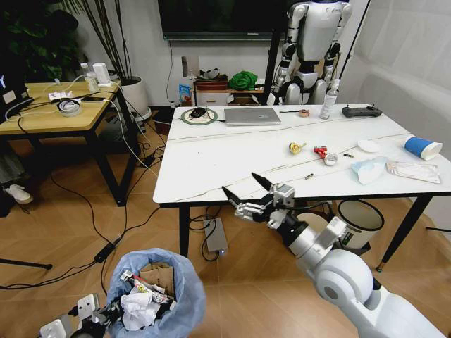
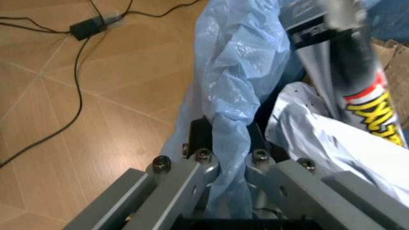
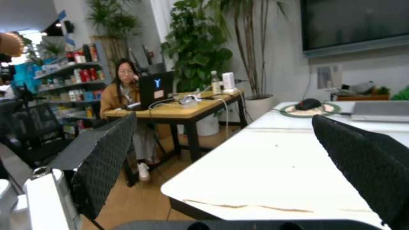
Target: Pick up the trash bin and place the trash from the table into it.
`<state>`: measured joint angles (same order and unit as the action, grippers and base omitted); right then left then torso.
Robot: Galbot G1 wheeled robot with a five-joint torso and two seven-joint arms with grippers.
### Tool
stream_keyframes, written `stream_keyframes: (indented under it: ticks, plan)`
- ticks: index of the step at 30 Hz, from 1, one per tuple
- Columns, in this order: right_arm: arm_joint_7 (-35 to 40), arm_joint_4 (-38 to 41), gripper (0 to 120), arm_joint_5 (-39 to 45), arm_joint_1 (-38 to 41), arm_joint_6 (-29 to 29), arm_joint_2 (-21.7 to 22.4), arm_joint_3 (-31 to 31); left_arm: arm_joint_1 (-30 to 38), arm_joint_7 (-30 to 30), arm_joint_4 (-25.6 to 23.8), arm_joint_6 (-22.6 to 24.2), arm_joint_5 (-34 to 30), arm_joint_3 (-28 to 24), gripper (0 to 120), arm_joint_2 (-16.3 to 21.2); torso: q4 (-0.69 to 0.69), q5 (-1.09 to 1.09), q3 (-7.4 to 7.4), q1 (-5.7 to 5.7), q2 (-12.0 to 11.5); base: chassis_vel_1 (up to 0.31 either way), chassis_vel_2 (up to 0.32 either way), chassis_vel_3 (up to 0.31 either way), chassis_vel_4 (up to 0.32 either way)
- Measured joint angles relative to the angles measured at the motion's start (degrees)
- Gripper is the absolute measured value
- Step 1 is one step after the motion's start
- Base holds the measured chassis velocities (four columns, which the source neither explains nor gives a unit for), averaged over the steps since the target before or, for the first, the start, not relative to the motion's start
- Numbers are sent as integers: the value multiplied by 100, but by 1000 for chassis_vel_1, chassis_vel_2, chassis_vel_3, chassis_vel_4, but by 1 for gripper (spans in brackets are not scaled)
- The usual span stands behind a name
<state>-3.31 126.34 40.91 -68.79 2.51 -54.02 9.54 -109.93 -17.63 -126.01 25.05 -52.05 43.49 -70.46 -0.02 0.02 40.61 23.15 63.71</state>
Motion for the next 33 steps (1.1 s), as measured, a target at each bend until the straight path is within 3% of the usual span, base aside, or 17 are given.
stream_keyframes:
  ticks: [4,10,16,24,33]
  plan:
    - [164,-123,100,-103,-63,43,-114,122,2,28,174,-28,102,-17,0,7,2,-3,0,0,0,0,0,0,0]
    - [928,-647,100,-119,324,461,-365,426,-9,92,48,-41,122,-24,0,-15,1,-2,0,0,0,0,0,0,0]
    - [1586,-1739,100,-94,951,1343,-579,891,-46,133,-50,-45,139,16,0,-86,2,-1,1,0,-1,0,0,0,0]
    - [1669,-2807,100,-313,1534,1732,-673,975,-83,190,-157,-67,216,17,0,-199,2,-1,1,0,-1,0,0,0,0]
    - [1609,-4080,100,-511,2327,1794,-986,861,-119,200,-260,-71,246,86,0,-223,4,-1,1,1,-1,0,0,0,0]
